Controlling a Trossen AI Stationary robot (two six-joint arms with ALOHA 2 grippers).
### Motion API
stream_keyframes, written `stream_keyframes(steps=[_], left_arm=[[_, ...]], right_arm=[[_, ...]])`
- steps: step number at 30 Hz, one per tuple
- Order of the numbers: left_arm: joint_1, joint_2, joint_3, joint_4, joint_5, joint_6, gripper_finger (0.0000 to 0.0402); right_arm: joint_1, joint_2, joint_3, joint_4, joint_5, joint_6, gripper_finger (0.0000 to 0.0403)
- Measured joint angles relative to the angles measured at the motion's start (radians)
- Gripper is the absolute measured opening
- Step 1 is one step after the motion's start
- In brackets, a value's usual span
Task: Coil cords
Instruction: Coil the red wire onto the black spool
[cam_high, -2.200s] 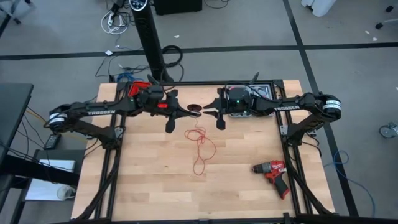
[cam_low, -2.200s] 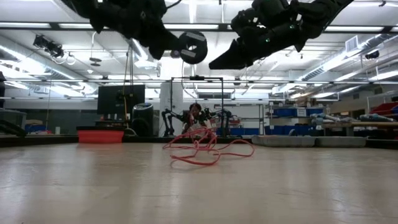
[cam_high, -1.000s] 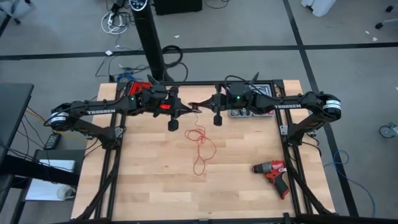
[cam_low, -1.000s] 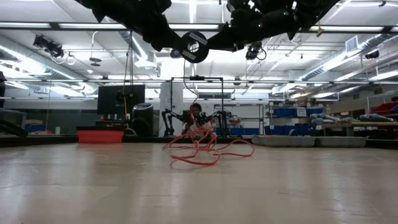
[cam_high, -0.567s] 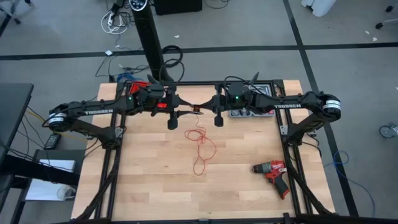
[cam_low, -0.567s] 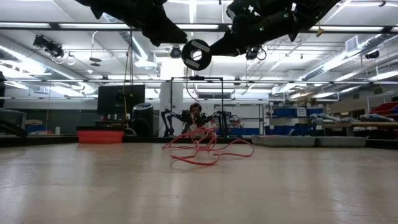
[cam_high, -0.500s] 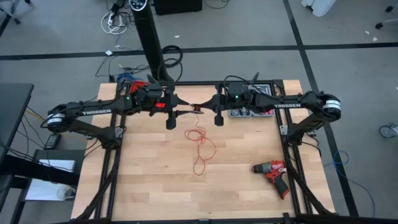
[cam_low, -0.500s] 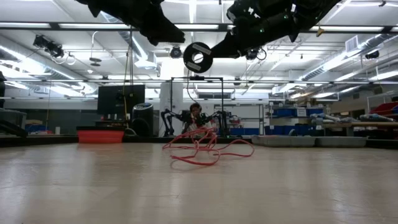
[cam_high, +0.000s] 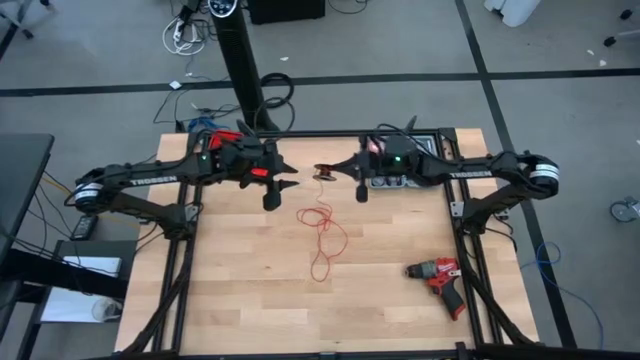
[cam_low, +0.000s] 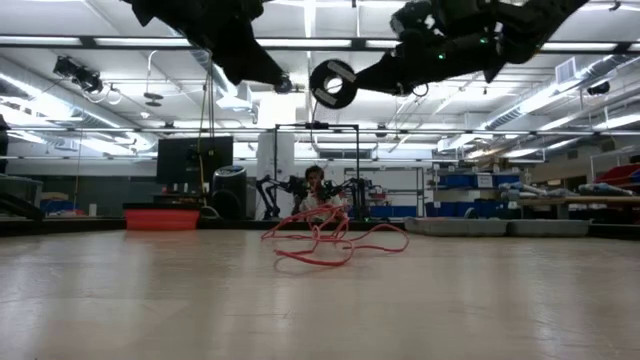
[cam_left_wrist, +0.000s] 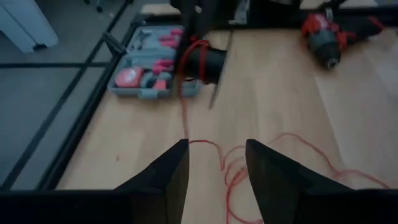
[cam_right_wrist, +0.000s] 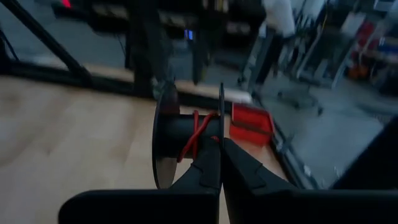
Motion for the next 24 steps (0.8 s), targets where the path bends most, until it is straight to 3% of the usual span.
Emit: stream_keyframes(steps=[7,11,16,24], left_arm=[[-0.033,0.071,0.0,0.146,-0.005,-0.015,0.0162],[-0.055,0.165,0.0,0.264,-0.022,0.003,0.0162],[-0.059,0.273,0.0,0.395,-0.081,0.003,0.0162],[-0.059,0.379,0.0,0.533,-0.081,-0.029,0.0162]], right_arm=[[-0.051,-0.04,-0.21,0.41,-0.14,0.08,0.0],[-0.084,-0.04,-0.294,0.553,-0.176,0.131,0.0],[-0.119,-0.045,-0.331,0.624,-0.272,0.183,0.0],[-0.121,-0.045,-0.332,0.634,-0.266,0.179,0.0]])
